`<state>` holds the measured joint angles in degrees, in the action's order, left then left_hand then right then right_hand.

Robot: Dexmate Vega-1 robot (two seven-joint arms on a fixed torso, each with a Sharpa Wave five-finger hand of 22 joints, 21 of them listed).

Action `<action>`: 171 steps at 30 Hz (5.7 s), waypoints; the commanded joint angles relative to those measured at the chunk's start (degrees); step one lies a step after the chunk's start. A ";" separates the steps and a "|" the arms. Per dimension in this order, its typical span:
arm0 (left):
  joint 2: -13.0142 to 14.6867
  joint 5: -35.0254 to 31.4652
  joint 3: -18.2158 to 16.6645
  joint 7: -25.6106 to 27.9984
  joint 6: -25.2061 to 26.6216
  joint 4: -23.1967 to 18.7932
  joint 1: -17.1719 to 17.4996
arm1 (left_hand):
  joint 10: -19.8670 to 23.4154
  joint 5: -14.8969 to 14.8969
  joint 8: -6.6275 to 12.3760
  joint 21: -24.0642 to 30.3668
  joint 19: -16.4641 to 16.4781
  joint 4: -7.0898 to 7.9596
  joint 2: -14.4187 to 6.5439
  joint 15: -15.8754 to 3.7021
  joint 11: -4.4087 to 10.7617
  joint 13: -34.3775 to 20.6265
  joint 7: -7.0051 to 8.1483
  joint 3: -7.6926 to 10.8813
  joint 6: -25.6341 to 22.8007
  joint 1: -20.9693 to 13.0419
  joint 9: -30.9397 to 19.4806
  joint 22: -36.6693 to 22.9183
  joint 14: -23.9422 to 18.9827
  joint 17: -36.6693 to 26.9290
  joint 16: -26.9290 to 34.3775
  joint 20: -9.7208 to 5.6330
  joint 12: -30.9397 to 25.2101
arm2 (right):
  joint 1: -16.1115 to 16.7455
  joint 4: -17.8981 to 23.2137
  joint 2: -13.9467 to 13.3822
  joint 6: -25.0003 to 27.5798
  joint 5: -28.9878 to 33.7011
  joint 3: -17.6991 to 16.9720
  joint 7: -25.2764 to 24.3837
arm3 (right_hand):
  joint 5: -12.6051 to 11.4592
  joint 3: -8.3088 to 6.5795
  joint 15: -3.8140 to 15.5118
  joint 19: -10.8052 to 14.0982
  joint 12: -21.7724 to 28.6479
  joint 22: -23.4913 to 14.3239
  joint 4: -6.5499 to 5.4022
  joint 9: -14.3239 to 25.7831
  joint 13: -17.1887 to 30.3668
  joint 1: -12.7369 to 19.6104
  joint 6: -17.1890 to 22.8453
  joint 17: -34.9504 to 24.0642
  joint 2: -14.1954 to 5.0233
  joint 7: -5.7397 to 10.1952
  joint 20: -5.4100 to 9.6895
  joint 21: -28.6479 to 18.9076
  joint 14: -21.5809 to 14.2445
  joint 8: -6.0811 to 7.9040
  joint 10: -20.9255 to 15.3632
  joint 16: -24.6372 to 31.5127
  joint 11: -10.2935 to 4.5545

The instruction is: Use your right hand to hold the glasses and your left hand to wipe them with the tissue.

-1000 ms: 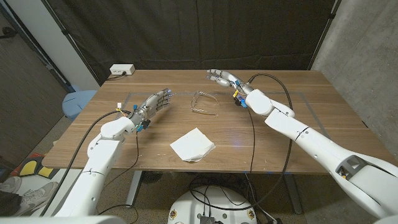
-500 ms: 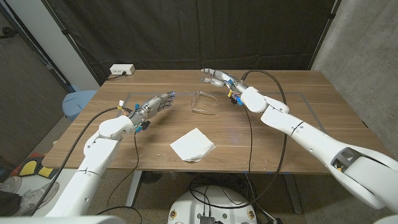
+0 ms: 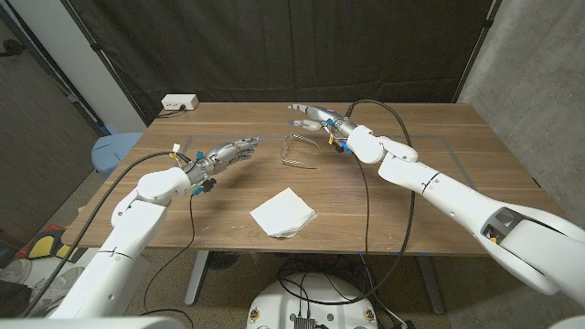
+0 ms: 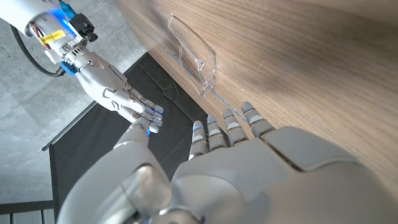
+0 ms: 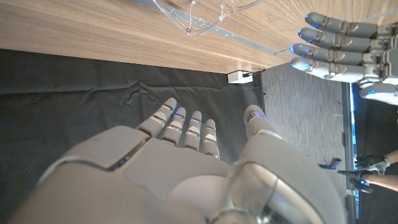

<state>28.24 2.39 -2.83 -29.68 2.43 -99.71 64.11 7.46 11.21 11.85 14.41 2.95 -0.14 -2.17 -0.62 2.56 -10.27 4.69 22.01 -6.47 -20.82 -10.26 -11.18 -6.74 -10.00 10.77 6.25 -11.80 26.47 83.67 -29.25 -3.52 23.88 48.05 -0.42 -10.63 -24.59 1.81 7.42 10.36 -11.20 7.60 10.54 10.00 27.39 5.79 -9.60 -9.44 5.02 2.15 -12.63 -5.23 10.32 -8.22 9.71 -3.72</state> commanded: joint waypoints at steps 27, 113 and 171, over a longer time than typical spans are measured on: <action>10.13 -10.52 -0.08 1.70 0.38 -11.91 5.69 | 0.47 1.19 0.46 0.08 0.98 -8.77 3.48 -0.72 0.37 -0.27 -0.32 1.61 -2.42 -13.30 -0.36 -0.43 -0.22 -0.43 0.30 -0.35 0.12 | -6.45 -7.15 4.08 2.48 20.13 10.39 -8.15 | 0.16 -1.82 4.77 4.63 1.99 0.00 2.97 0.15 0.35 13.24 2.78 0.10 2.19 6.18 2.53 -1.42 -4.12 2.51 -3.16 0.93 -3.75; 11.82 -10.30 2.97 -2.78 2.35 -9.65 0.94 | 2.84 2.43 0.41 0.39 0.94 -6.14 4.04 -2.01 5.21 -0.87 4.25 0.27 -5.28 -22.79 -0.93 -0.97 -0.07 -1.74 0.96 -0.30 -0.27 | -12.53 -26.92 10.68 -1.21 30.08 19.34 -17.29 | -5.19 14.45 9.94 8.02 3.02 -1.32 -2.35 0.86 0.83 31.25 43.93 -0.79 5.78 7.84 4.77 -4.36 -11.53 9.50 -14.58 1.27 -8.23; 10.89 -10.49 6.01 -4.98 1.76 -5.45 -4.05 | -1.64 2.88 -0.95 0.41 0.06 -4.24 1.90 -0.01 -1.01 -0.95 -2.20 -1.39 -1.92 -22.05 -1.00 -1.12 3.04 -1.96 0.31 -0.50 0.82 | -9.11 -20.05 5.01 -6.20 27.97 15.25 -23.41 | -6.97 18.86 11.04 9.11 4.40 -1.37 -0.10 1.12 1.16 36.13 59.09 -0.80 4.16 7.09 6.01 -5.86 -15.43 10.37 -20.56 1.12 -8.51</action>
<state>39.32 -7.86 2.61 -34.32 3.90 -105.27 60.53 6.32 13.68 11.19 14.41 3.34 -4.64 -0.36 -0.71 1.60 -11.07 2.61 20.55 -8.88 -42.66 -11.06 -12.13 -4.15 -11.88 11.19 5.63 -11.31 16.06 64.73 -24.30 -7.76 53.92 65.10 -17.88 -17.19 -6.07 2.35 15.88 14.33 -12.39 6.80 11.98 11.01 62.39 60.51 -10.28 -5.56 12.18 2.15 -18.02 -19.92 20.00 -27.70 10.83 -12.13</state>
